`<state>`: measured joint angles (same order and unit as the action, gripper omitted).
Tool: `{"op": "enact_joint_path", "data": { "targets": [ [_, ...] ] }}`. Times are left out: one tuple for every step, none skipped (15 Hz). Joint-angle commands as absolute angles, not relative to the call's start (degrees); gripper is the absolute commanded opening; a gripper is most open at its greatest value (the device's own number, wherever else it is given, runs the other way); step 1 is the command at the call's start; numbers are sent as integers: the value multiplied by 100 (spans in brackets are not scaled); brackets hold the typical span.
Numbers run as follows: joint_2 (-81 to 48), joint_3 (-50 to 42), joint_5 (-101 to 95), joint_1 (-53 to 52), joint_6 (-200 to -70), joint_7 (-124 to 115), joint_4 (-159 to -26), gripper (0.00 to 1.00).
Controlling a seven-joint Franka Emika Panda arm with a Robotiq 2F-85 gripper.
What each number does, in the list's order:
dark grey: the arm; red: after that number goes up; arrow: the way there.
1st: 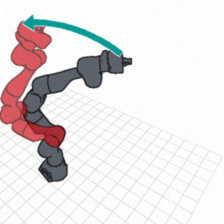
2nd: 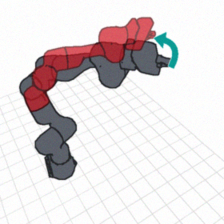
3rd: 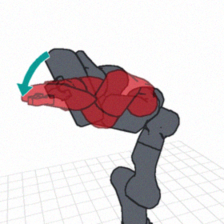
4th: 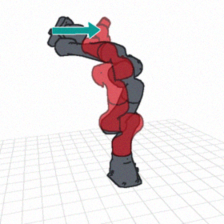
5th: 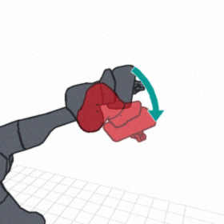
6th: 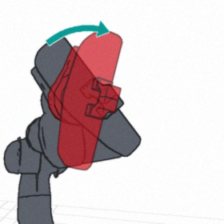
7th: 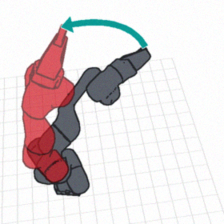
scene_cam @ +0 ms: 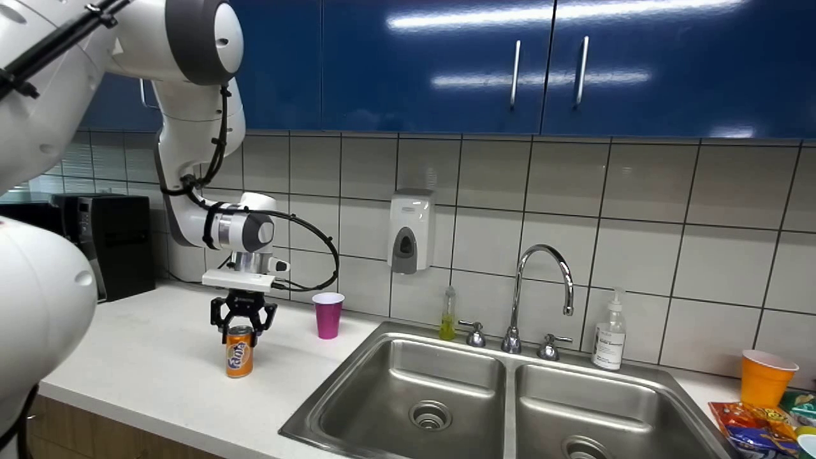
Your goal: Put the orange can in the sink on the left.
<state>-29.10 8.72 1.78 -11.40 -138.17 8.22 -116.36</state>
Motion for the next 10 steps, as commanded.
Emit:
{"op": "enact_joint_path", "data": {
  "targets": [
    [-2589, 877, 27, -1161, -13692, 561, -11706, 39],
    [-2528, 874, 13, -1169, -13689, 546, -11725, 39],
    [-2479, 876, 14, -1171, -13682, 535, -11736, 39],
    [-2415, 872, 0, -1178, -13679, 520, -11755, 39],
    [-2364, 871, -7, -1181, -13673, 510, -11768, 39],
    [-2301, 870, -15, -1183, -13671, 503, -11798, 39],
    [-2248, 866, -25, -1187, -13678, 485, -11825, 39],
    [-2170, 869, -27, -1180, -13670, 485, -11874, 39],
    [-2112, 861, -45, -1182, -13685, 463, -11916, 39],
    [-2047, 855, -46, -1172, -13690, 441, -11970, 39]
  ]
}}
